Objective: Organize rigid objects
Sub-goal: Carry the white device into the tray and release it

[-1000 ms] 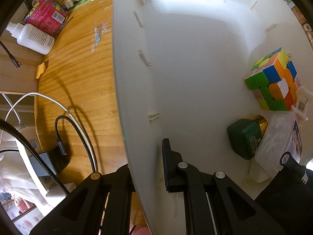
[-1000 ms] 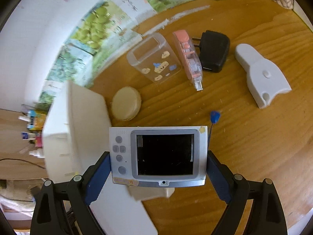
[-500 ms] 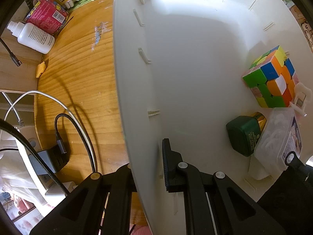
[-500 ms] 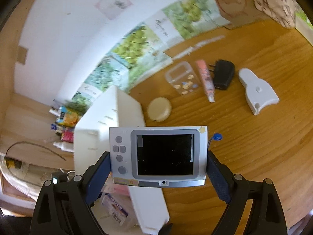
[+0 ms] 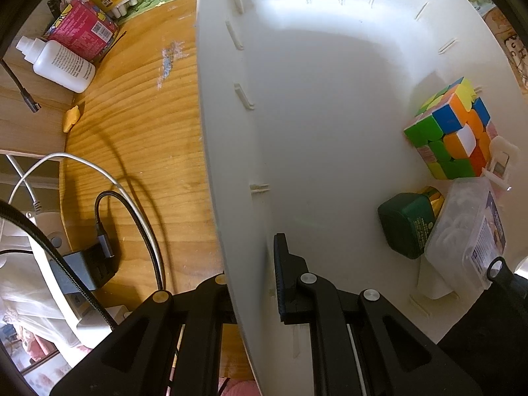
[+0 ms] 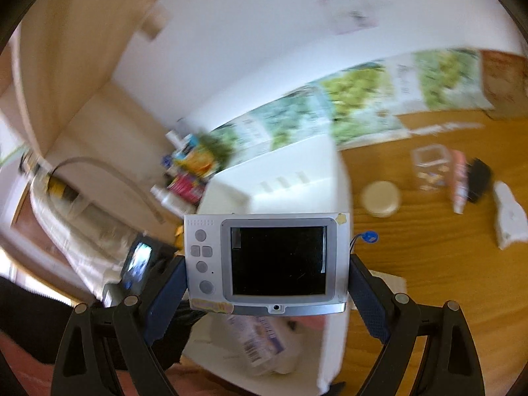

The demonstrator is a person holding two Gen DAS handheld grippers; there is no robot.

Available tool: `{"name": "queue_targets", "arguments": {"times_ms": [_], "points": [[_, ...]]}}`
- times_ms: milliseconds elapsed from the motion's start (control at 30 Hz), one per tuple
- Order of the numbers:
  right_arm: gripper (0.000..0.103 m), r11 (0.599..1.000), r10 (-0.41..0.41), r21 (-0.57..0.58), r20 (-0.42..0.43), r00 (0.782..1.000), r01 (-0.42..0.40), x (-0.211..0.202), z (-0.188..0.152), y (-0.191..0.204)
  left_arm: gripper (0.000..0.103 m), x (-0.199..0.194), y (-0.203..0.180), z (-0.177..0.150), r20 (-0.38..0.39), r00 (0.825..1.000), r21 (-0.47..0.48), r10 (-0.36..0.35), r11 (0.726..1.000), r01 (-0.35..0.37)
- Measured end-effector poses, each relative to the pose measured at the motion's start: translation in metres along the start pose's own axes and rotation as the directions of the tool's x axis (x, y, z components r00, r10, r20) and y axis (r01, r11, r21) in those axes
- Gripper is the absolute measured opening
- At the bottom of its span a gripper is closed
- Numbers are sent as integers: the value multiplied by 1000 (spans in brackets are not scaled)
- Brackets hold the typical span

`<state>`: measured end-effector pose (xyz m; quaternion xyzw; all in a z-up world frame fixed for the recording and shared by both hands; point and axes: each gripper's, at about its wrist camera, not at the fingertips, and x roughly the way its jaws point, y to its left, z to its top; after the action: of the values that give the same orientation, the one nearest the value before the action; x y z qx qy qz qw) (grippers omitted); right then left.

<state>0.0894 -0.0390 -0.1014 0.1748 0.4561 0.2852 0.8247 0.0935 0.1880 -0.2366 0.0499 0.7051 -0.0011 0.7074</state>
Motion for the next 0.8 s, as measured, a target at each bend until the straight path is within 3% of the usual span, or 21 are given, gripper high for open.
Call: {"name": "queue_targets", "arguments": {"times_ms": [267,500,800], "points": [[93,991,11,-130,-131,991,-28,33,-13,36,10,-3,3,-2,4,1000,-7,-17,1000,17],[93,967,-56,-254,-243,968,-8,65,-29,59,10,-2,6,-1,-2,1000,-12,-13,1000,13],[93,940,-151,-336,-255,955,59,77,-39,62,11,0,-1,-2,-14,1000,-14,-3,1000,3]]}}
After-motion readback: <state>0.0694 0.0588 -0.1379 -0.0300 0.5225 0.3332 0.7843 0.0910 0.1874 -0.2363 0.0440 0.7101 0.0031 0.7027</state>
